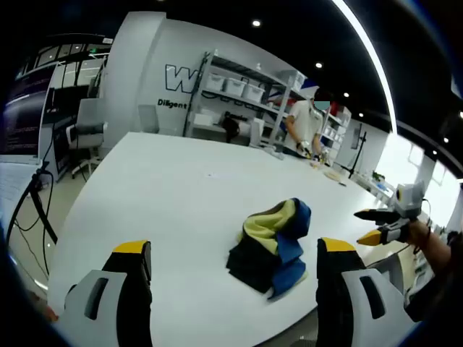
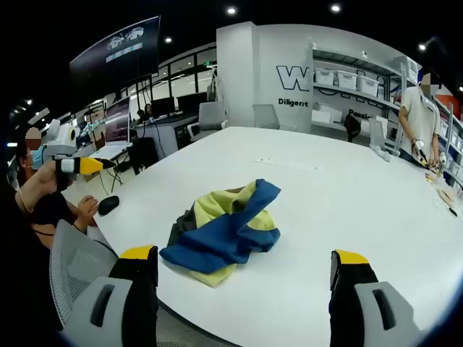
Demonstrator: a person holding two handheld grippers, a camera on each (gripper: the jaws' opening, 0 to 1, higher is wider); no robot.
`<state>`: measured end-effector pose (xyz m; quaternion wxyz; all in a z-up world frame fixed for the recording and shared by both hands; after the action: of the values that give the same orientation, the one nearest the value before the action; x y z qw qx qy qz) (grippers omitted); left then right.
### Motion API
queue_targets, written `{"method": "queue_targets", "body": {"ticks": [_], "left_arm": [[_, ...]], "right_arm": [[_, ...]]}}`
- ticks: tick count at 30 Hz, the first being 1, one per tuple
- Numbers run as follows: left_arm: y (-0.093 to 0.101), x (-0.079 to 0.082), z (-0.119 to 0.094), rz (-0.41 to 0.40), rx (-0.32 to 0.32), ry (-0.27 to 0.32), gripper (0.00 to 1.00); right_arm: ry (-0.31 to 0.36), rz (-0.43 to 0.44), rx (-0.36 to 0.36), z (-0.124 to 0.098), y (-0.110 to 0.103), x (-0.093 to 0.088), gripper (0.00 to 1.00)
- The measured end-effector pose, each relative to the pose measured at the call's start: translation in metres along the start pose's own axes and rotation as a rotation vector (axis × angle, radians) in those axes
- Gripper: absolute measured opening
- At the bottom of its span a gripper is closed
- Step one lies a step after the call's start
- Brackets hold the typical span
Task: Fold the garment on the visible template until the final outline fits inside the template.
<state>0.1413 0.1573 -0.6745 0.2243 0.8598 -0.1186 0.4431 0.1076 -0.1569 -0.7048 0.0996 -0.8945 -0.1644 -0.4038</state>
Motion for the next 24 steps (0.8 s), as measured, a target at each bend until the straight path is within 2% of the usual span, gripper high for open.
{"method": "queue_targets", "body": {"ticks": [12,24], "left_arm": [[-0.0018,-0.0007,-0.0004,-0.002,-0.002,0.005,0.9],[-0.0057,-0.0038,0.003,-0.004,0.008,-0.009,0.91]], "right_arm": [[-0.001,0.014,0.002,0.0004,0.0012,-0.0012,0.99],[-0.034,0.004,-0.007,0.0029,0.0014,-0.0094,0.99]]}}
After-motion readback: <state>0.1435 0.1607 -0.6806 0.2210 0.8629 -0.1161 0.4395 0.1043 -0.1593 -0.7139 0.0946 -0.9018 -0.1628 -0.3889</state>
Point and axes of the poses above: the point that each gripper's makers call its tool centre point, and the gripper's own axes: z roughly forward along the fingers, y roughly to its right, x roughly out of its top, the point moved 2 cm from there along -z, roughly backward along the fingers, and after that the axes turned 9 degrees about -y, right-handed, at the moved point
